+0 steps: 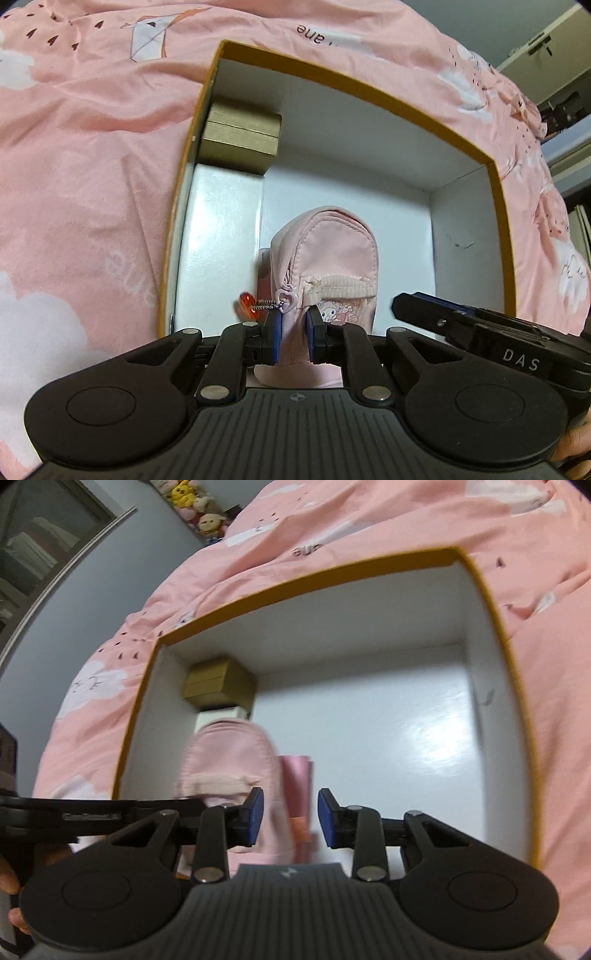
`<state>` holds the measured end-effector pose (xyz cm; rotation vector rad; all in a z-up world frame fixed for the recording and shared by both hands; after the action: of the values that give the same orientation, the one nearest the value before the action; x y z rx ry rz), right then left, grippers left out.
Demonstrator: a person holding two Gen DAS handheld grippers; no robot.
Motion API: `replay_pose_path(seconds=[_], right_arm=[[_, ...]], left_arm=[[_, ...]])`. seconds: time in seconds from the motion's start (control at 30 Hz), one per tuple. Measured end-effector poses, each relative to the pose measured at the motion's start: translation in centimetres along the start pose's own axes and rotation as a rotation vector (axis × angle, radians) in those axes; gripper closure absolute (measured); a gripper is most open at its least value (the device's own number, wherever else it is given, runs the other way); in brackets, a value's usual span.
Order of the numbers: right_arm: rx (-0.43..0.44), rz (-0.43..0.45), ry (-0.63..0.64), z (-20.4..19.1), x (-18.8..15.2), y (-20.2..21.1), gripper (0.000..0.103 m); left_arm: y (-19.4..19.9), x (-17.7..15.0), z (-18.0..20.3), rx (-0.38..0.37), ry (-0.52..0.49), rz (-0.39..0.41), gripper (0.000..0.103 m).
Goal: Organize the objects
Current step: 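Lower the backpack into the box and open left while right lowers and releases wallet, then withdraw both open grippers from the orange box toward the plush toys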
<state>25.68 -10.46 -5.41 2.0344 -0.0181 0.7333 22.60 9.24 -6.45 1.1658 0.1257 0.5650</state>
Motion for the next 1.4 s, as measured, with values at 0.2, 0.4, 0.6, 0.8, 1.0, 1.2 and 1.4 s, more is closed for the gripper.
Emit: replay_pose_path(seconds=[0.2,0.4,0.6,0.8,1.0,1.2,1.4], right_arm=[[0.049,-0.039,-0.045,-0.1,-0.6,-2.0,0.077],[0.063,-0.070,-0.057,-0.1,-1.2,-3.1,0.082],[0.060,-0.071,-0.051,0.1,-1.5,-3.0,0.077],[0.005,0.004,0.033,-0.8,-1.3,-0.4,0.059],[-0.055,0.122,0.124,-2.1,-2.4,4.9,0.041],[-0.145,0.209,0.188,-3.1,-6.0,10.4,0.032],[-0.194,0.137,0.125,-2.0,-10.6,12.2,0.050]], left_arm=[[-0.9,-0.2,0.9,0.056,-0.047,0.003,0.086],[-1.9,-0.8,1.6,0.136,-0.111,0.026,0.081],[-1.7,-1.1,1.7,0.129,-0.135,0.047,0.075],[0.9,-2.2,2.0,0.103,-0.174,0.124,0.061],[6.1,-5.3,3.4,-0.004,-0.255,0.284,0.061],[8.4,-9.3,3.6,-0.129,-0.274,0.297,0.061],[6.3,-12.7,3.2,-0.178,-0.232,0.145,0.061]])
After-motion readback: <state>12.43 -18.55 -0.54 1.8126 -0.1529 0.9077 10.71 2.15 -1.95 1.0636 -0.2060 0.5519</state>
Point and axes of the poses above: each gripper's, at about its wrist camera, not at the fingertips, and y roughly against the way its jaws point, z to its right, x to its top, the point moved 1 cm from there along -y, roughly the way its jaws point, and after that the axes turned 11 degrees about y, right-handed, at the moved point
